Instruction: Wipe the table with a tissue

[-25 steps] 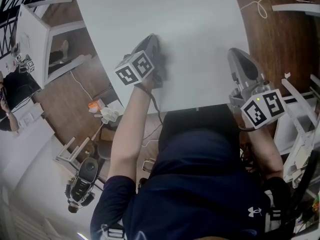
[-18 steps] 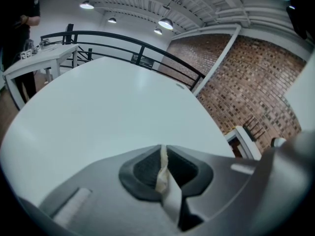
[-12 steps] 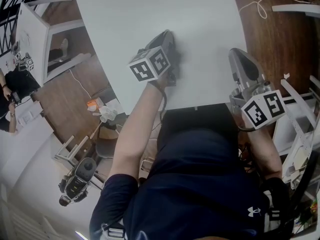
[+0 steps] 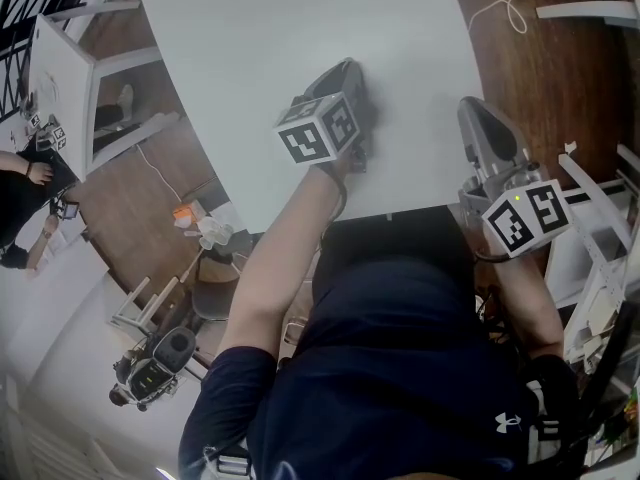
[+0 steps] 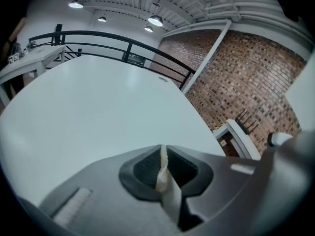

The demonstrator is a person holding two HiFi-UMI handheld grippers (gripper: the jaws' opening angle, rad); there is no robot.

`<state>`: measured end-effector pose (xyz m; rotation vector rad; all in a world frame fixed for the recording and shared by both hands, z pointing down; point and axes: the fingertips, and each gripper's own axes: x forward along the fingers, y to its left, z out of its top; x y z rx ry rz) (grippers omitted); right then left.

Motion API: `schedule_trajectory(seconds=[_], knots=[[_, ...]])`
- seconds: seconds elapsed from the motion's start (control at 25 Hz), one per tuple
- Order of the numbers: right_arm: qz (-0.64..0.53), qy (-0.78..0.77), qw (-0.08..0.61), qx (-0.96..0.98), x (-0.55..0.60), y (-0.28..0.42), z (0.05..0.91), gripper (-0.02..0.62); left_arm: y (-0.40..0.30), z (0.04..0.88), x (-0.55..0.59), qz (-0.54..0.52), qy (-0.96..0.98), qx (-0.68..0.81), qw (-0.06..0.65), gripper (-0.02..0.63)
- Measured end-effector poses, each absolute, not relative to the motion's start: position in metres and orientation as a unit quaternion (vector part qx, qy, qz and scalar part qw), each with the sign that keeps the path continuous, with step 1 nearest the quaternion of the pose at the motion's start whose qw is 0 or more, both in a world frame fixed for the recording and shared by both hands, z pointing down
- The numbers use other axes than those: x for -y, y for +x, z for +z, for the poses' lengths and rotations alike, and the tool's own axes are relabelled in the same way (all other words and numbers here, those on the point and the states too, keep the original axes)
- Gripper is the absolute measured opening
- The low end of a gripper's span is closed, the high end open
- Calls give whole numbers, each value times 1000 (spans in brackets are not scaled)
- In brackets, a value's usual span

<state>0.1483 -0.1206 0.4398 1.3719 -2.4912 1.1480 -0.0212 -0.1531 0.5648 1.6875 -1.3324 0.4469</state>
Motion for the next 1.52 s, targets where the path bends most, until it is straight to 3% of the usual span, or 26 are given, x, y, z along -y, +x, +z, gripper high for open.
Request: schedule_trajectory(seconds=[0.44, 0.8, 1.24, 1.52], knots=[[361, 441, 44, 821, 128, 144, 433, 11, -2, 547, 154, 136, 700, 516, 474, 34], [333, 411, 48, 847, 134, 110, 417, 11, -56, 469, 133, 28, 716, 536, 447, 34], [272, 367, 46, 888, 120, 14, 357, 11, -160, 370, 65, -52, 720, 577, 381, 34], [220, 347, 47, 910, 113, -33, 311, 11, -188, 296, 32, -84, 757, 577, 296, 34]])
